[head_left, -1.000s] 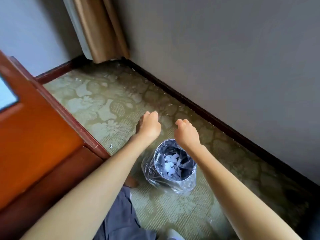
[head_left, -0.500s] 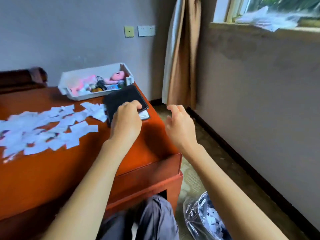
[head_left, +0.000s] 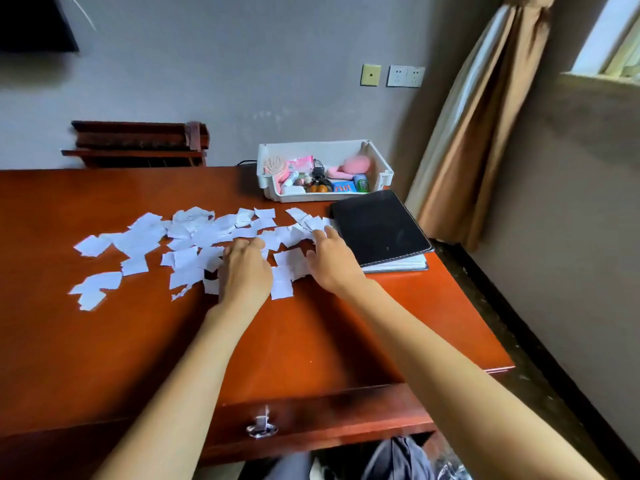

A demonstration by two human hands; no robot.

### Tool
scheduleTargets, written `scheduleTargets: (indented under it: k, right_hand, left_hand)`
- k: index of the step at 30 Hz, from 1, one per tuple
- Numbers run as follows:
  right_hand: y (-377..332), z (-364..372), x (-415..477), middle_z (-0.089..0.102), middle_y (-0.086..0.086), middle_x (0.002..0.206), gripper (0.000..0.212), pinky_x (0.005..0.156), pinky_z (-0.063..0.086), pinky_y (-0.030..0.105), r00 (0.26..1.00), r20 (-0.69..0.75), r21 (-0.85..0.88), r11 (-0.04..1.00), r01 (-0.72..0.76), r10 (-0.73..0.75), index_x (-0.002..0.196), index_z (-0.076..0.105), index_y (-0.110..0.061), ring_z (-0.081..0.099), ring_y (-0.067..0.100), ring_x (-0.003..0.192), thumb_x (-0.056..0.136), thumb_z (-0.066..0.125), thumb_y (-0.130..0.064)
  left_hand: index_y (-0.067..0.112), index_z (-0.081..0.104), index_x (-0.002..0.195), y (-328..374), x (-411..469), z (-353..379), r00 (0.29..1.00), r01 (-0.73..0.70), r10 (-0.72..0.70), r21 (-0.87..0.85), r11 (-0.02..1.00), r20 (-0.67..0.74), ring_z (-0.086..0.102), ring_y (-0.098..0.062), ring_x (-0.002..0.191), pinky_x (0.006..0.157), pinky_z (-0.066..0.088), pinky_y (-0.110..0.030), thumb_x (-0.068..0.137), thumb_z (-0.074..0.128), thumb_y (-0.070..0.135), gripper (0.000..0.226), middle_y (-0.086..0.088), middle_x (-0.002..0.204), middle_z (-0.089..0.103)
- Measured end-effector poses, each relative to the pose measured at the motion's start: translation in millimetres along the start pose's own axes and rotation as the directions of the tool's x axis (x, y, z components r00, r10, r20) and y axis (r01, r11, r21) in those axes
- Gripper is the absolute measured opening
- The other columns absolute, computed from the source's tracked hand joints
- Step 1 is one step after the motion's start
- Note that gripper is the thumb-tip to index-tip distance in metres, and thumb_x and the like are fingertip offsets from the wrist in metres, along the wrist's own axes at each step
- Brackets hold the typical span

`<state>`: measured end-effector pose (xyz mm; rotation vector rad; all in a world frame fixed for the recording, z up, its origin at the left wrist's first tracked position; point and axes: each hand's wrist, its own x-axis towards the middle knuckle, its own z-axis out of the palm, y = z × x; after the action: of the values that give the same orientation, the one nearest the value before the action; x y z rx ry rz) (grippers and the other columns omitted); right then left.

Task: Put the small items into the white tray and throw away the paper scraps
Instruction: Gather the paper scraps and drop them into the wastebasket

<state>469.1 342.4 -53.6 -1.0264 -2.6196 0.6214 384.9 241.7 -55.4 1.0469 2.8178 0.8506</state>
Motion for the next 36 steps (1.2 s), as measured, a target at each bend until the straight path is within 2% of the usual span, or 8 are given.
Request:
scheduleTargets:
  k: [10,13,16,19,21,26,30,36]
  right_hand:
    - [-8,30,74,0.011,0.020,0.154,0.061,0.117,0.017,0.045,0.973,0.117,-0.131,0.974,-0.183,0.198,0.144,0.024,-0.010,0.010,0.036,0.143,0.095,0.037,-0.045]
    - [-11,38,83,0.021,0.018,0.152,0.062,0.116,0.021,0.045,0.971,0.084,-0.207,0.957,-0.203,0.224,0.142,0.030,-0.016,0.018,0.036,0.141,0.093,0.032,-0.053]
    - [-17,37,74,0.042,0.014,0.140,0.047,0.111,0.026,0.040,0.993,0.095,-0.141,0.989,-0.050,0.063,0.134,0.041,-0.009,0.035,0.033,0.131,0.098,0.031,-0.037]
    - [-23,32,55,0.049,0.017,0.133,0.035,0.104,0.031,0.035,0.993,0.116,0.058,0.998,0.022,-0.029,0.127,0.045,-0.003,0.042,0.034,0.125,0.098,0.032,-0.019]
    - [-25,30,43,0.050,0.019,0.130,0.033,0.095,0.037,0.034,0.992,0.115,0.136,0.990,0.026,-0.042,0.127,0.044,-0.004,0.046,0.035,0.120,0.098,0.031,-0.012]
    - [-16,22,16,0.030,0.011,0.150,0.042,0.111,0.026,0.035,0.994,-0.008,0.050,0.993,0.105,-0.105,0.135,0.043,-0.017,0.027,0.030,0.137,0.095,0.043,-0.028]
    - [-5,24,0,-0.003,0.007,0.159,0.075,0.120,0.001,0.040,0.957,0.276,-0.063,0.992,0.113,-0.092,0.147,0.014,-0.031,-0.007,0.026,0.147,0.086,0.047,-0.059]
    - [4,29,-4,0.038,0.006,0.146,0.063,0.106,0.032,0.039,0.976,0.077,-0.262,0.941,0.216,-0.203,0.142,0.032,-0.024,0.036,0.031,0.131,0.089,0.044,-0.057]
  left_hand:
    - [0.011,0.038,0.140,-32,59,-5,0.996,0.074,-0.078,0.102,0.992,0.032,0.023,-0.028,0.141,0.115,0.025,-0.043,0.096,0.041,0.012,0.044,-0.013,0.147,0.036]
    - [0.011,0.036,0.141,-34,65,-3,0.995,0.080,-0.087,0.119,0.990,0.051,0.020,-0.028,0.143,0.116,0.022,-0.043,0.097,0.039,0.013,0.044,-0.013,0.148,0.034]
    - [0.009,0.038,0.140,-37,64,0,0.990,0.078,-0.087,0.086,0.993,0.114,0.029,-0.031,0.138,0.113,0.027,-0.043,0.097,0.036,0.012,0.042,-0.014,0.145,0.039]
    - [0.005,0.047,0.130,-39,54,-5,0.989,0.076,-0.078,0.022,0.997,0.129,0.053,-0.033,0.116,0.093,0.048,-0.043,0.099,0.033,0.013,0.035,-0.018,0.126,0.055]
    - [0.004,0.049,0.127,-40,44,-13,0.995,0.061,-0.061,0.007,0.998,0.079,0.054,-0.033,0.113,0.088,0.048,-0.042,0.100,0.031,0.017,0.035,-0.018,0.122,0.056]
    - [0.014,0.034,0.142,-47,13,-27,0.991,-0.062,0.052,0.076,0.995,0.120,0.028,-0.027,0.138,0.110,0.029,-0.038,0.100,0.029,0.029,0.045,-0.012,0.147,0.035]
    - [0.032,0.009,0.148,-58,-6,-18,0.935,-0.043,-0.044,0.237,0.971,0.351,-0.011,-0.032,0.146,0.117,0.001,-0.049,0.090,0.023,0.064,0.067,-0.008,0.159,-0.002]
    - [0.019,0.019,0.148,-72,-11,-7,0.986,-0.120,0.087,0.241,0.963,0.143,0.019,-0.026,0.144,0.117,0.016,-0.038,0.096,0.034,0.048,0.062,-0.007,0.154,0.024]
